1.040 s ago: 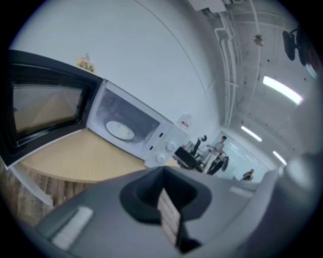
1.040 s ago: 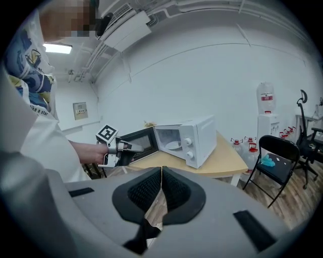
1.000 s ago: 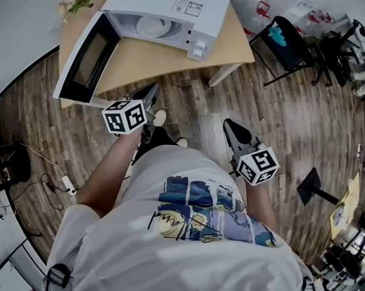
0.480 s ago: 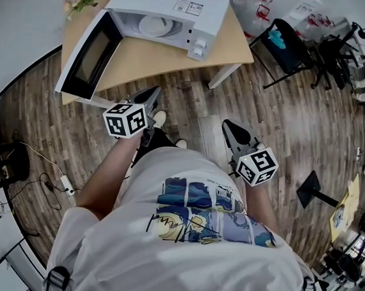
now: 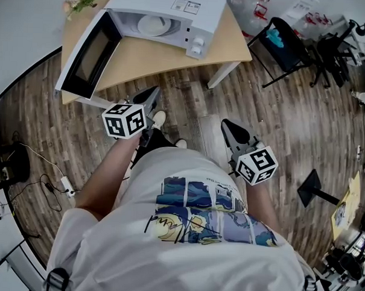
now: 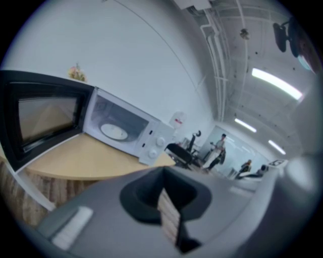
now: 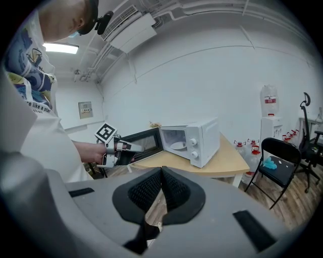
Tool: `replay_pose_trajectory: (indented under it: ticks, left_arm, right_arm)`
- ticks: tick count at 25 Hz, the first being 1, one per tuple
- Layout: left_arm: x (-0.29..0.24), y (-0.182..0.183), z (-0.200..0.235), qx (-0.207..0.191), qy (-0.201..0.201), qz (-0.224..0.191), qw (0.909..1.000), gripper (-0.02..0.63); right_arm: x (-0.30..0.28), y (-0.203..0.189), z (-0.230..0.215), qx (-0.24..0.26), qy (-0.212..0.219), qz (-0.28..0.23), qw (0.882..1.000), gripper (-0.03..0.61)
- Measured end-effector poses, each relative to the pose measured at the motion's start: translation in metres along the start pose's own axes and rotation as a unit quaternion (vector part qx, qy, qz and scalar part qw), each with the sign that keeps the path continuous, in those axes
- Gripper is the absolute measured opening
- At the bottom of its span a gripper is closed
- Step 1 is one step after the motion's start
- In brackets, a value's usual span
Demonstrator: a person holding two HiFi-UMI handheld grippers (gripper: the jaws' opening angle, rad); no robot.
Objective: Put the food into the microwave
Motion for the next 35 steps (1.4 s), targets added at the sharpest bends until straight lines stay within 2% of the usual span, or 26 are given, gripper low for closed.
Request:
replay_pose_trajectory:
  ticks: [18, 35]
  left_arm:
    - [0.007, -0.011, 0.009, 0.016, 0.017, 0.0, 0.9997, 0.008]
    - [-0.012, 0.003, 0.024, 0.024, 0.027, 0.002, 0.9993, 0.008]
  right_arm:
    - [-0.006, -0.005, 0.006, 0.012, 0.017, 0.008, 1.0, 0.006]
    - [-0.027, -0.001, -0.014, 0.01, 0.021, 0.014, 1.0, 0.007]
Point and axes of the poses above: the fingertips, and each gripper's own axes: x backward along the fingers, z to its left, y out of its top, the point moved 7 cm from there along x, backward along the fingers, and after that the axes turned 8 degrees about x, right-handed, at the moved point
